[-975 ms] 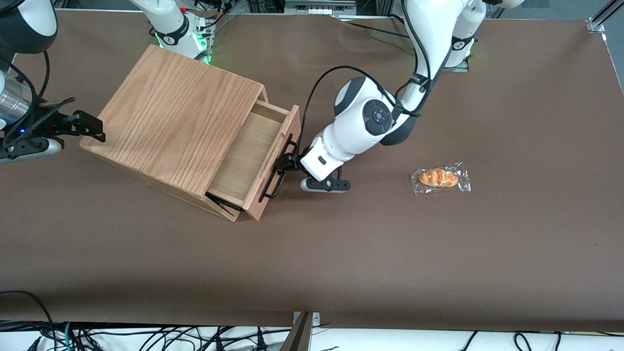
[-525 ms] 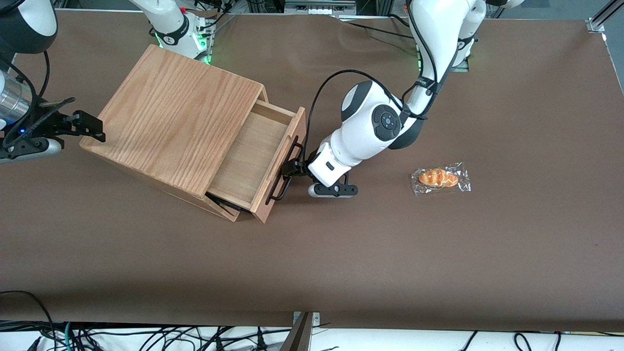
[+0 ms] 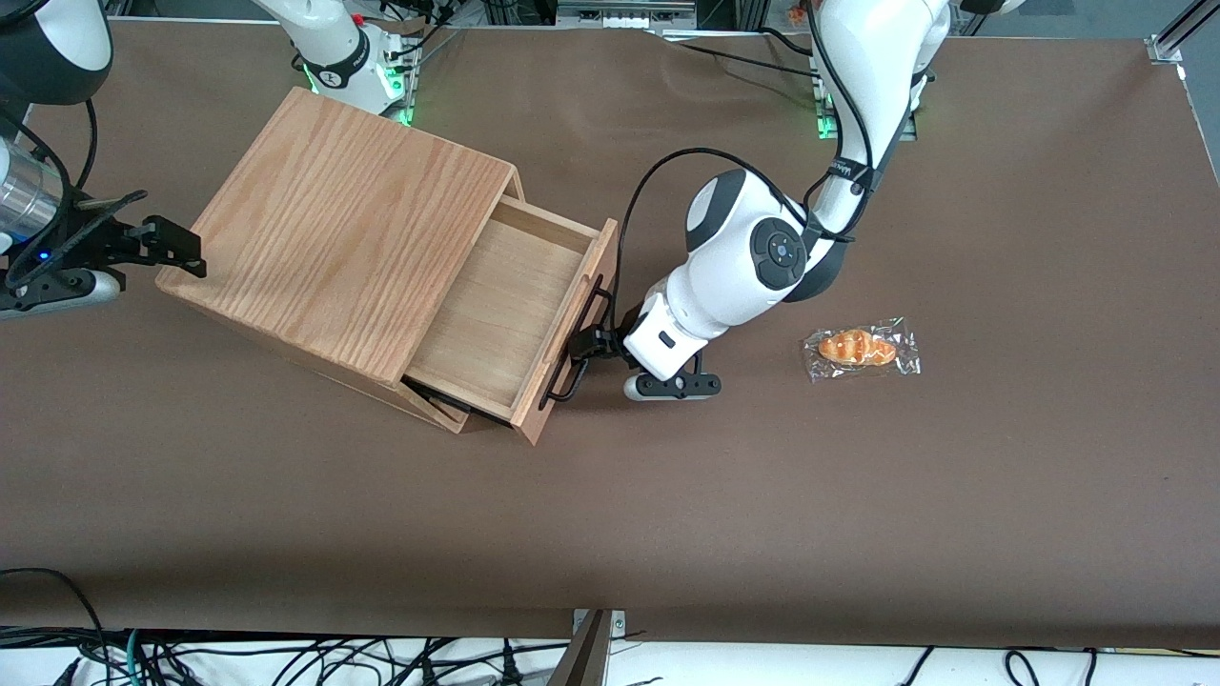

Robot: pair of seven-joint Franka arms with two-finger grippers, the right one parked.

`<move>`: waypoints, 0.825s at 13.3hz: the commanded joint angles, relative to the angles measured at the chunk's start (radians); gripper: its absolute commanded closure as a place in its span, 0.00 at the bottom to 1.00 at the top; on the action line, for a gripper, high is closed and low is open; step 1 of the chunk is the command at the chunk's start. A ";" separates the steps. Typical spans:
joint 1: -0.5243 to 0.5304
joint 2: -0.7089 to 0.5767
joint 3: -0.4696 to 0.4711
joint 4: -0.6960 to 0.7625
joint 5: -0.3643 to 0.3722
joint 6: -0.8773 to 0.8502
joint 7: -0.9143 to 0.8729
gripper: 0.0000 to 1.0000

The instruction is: Open top drawer with left arm

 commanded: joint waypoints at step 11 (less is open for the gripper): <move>0.054 -0.029 0.002 0.032 0.029 -0.073 -0.038 0.00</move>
